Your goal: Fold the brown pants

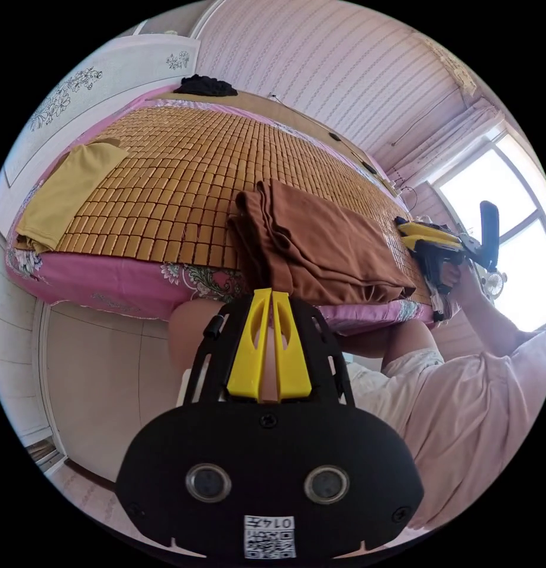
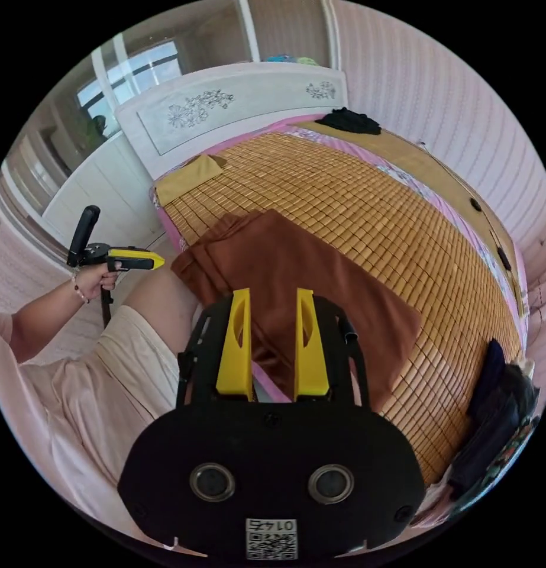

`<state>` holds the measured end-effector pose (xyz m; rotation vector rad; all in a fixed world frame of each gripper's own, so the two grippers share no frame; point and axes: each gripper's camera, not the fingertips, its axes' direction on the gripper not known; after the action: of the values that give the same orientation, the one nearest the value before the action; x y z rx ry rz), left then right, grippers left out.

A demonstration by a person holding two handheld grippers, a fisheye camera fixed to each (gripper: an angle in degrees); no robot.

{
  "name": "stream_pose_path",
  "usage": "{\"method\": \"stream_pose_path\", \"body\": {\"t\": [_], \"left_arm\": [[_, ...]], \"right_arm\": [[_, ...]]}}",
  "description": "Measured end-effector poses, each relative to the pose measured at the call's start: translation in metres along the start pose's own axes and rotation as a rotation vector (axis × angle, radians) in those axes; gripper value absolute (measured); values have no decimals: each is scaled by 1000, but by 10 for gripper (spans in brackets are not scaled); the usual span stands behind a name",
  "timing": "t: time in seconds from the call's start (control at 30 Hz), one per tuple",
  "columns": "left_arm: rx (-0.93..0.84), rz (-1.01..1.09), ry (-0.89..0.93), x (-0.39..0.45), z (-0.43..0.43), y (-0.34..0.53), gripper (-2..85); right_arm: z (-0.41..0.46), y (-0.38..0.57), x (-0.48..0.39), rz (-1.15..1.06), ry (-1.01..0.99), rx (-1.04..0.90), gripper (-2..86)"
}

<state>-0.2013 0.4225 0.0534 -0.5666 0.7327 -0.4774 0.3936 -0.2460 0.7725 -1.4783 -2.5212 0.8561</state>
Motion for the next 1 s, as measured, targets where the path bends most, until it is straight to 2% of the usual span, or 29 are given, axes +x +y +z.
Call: {"method": "stream_pose_path", "body": {"t": [0.1, 0.2, 0.3, 0.37, 0.53, 0.67, 0.8, 0.93, 1.0], "left_arm": [[35, -3, -14, -13, -33, -1, -6], [36, -9, -35, -26, -61, -4, 9], [53, -30, -41, -41, -85, -9, 33], [53, -37, -56, -51, -98, -17, 45], [55, -1, -68, -64, -109, -52, 78], [-18, 25, -30, -69, -94, -106, 101], [-104, -44, 12, -80, -75, -153, 104], [-286, -16, -31, -77, -53, -177, 4], [-250, 8, -61, -71, -66, -182, -4]], "right_arm": [[59, -59, -61, -232, -16, -151, 124], [105, -92, -103, -347, 42, -237, 121], [140, -111, -95, -263, 75, -357, 117], [137, -113, -75, -148, -24, -366, 63], [63, -70, -26, -38, 106, -144, 21], [-33, 11, 55, 246, 58, 38, 15], [-134, 105, 100, 465, 157, 202, 13], [-202, 168, 115, 578, 330, 292, 11], [-233, 196, 127, 643, 398, 327, 10]]}}
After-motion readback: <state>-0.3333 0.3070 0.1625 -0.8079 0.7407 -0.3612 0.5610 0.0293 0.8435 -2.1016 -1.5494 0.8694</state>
